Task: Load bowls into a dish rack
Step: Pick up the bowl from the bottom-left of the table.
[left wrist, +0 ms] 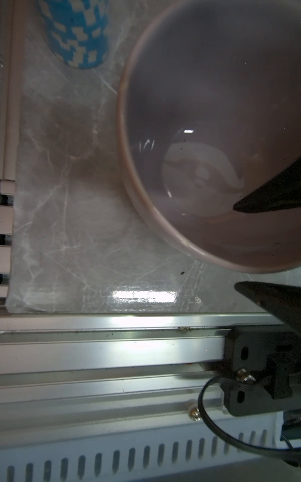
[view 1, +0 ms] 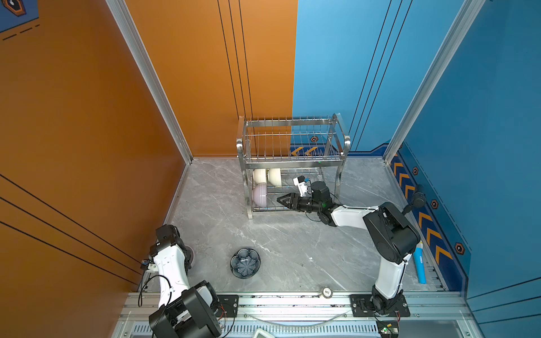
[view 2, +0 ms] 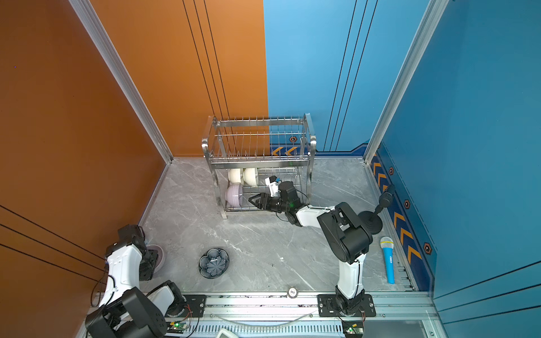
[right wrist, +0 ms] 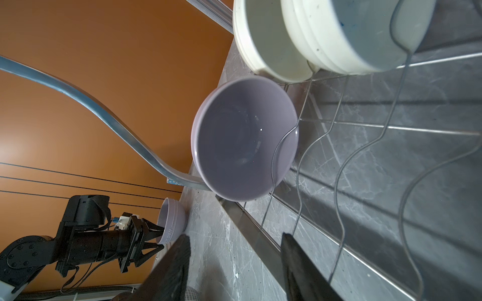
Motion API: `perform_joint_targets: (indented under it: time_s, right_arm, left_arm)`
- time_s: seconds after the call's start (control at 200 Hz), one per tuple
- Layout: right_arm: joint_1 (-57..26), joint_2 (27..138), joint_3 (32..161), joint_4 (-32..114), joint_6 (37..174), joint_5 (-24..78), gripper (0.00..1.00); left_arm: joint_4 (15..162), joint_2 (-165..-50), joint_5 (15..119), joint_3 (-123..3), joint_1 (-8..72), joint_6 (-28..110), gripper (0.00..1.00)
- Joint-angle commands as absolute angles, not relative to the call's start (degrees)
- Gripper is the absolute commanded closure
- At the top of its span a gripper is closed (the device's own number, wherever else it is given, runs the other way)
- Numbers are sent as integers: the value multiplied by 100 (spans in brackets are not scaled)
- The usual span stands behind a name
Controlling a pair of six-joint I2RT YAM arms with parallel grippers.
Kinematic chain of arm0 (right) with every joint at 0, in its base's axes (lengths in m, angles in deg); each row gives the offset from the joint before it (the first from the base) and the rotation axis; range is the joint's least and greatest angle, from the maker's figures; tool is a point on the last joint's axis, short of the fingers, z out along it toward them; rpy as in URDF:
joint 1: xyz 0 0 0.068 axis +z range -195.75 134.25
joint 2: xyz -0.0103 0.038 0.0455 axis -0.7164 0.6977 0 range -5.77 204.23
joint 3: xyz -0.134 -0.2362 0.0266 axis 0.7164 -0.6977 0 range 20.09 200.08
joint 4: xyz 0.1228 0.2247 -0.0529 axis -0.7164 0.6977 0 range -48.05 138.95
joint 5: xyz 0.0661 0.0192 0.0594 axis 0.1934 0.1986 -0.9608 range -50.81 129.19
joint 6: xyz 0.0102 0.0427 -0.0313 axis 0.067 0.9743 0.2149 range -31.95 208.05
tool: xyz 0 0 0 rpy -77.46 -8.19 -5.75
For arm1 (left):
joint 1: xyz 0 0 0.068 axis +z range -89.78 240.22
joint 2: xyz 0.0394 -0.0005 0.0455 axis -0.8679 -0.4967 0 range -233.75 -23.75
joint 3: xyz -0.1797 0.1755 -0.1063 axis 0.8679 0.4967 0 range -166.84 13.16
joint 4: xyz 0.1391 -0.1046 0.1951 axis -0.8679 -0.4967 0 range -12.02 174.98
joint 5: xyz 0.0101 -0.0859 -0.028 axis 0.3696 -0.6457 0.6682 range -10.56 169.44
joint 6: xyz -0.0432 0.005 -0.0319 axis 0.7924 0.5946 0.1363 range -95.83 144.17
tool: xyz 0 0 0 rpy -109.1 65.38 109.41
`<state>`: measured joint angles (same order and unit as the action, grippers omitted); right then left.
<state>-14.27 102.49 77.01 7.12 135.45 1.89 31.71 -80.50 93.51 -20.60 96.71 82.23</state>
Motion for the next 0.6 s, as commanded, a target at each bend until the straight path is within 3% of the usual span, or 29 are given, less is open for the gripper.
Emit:
perform_joint_targets:
  time_s: [0.0, 0.215, 0.596]
  right_arm:
    - [-1466, 10329, 7689, 463, 13618, 117, 43]
    - [-1466, 10316, 7721, 431, 13631, 105, 43]
    - [-1481, 10385, 7715, 328, 13699, 64, 43]
  left_arm:
    - [3156, -8061, 9400, -1982, 9722, 8258, 62]
    - [3159, -8062, 9346, -1954, 9722, 8284, 73]
    - [3156, -8044, 9347, -1918, 9725, 8278, 80]
